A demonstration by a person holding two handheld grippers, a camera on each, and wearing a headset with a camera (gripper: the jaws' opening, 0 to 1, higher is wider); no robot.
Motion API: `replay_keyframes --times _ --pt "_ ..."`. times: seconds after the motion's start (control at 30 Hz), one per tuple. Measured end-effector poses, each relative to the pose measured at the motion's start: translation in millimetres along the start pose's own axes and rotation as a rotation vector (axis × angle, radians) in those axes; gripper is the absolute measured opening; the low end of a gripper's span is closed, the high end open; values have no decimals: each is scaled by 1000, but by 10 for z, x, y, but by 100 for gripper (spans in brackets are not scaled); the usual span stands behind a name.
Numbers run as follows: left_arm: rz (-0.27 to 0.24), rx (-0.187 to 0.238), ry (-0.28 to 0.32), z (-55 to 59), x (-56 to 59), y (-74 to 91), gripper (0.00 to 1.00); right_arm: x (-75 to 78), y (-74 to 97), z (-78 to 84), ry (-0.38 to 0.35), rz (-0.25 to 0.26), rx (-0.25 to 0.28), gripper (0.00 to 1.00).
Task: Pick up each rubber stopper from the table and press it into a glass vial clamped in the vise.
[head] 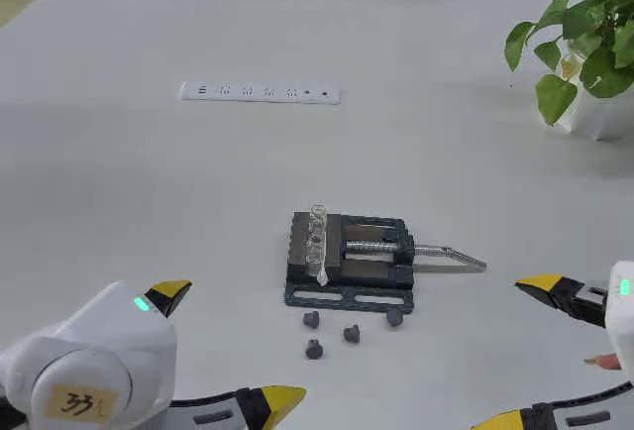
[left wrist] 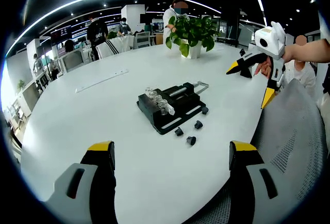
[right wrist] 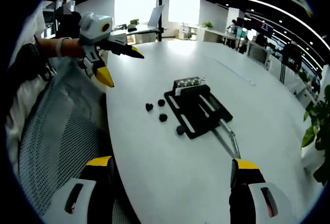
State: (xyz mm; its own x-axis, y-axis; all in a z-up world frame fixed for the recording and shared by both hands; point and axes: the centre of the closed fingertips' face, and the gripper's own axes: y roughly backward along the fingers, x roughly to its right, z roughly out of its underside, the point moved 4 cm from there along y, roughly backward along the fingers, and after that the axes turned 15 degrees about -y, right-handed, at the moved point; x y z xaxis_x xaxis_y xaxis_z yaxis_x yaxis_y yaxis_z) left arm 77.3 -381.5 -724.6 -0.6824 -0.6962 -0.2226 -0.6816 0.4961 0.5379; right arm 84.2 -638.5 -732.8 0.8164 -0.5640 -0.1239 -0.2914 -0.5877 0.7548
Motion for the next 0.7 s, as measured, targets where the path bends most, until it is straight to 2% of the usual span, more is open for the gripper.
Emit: replay_keyframes --times 0.03,0.1,0.13,0.27,0.33,0.37,0.6,0.7 --pt "-1 2 0 0 -3 1 91 -4 -29 -36 10 -28 -10 92" --pt "-9 3 4 2 -18 -1 91 37 -69 -69 47 -47 -54 89" --pt "-12 4 5 -1 -20 -3 90 54 -88 -91 74 -52 -68 85" --pt "-21 8 6 -7 -25 -6 90 87 -192 -234 138 -75 -101 82" --pt "-21 8 6 -9 -19 -10 90 101 -229 -281 178 -89 -119 75" --pt "-23 8 4 -12 -15 -13 90 121 -260 -287 178 -100 -145 72" --pt "-25 16 7 -44 25 -37 90 243 -453 -453 287 -108 -204 61" --pt "-25 19 5 -49 38 -55 89 242 -514 -492 327 -126 -230 53"
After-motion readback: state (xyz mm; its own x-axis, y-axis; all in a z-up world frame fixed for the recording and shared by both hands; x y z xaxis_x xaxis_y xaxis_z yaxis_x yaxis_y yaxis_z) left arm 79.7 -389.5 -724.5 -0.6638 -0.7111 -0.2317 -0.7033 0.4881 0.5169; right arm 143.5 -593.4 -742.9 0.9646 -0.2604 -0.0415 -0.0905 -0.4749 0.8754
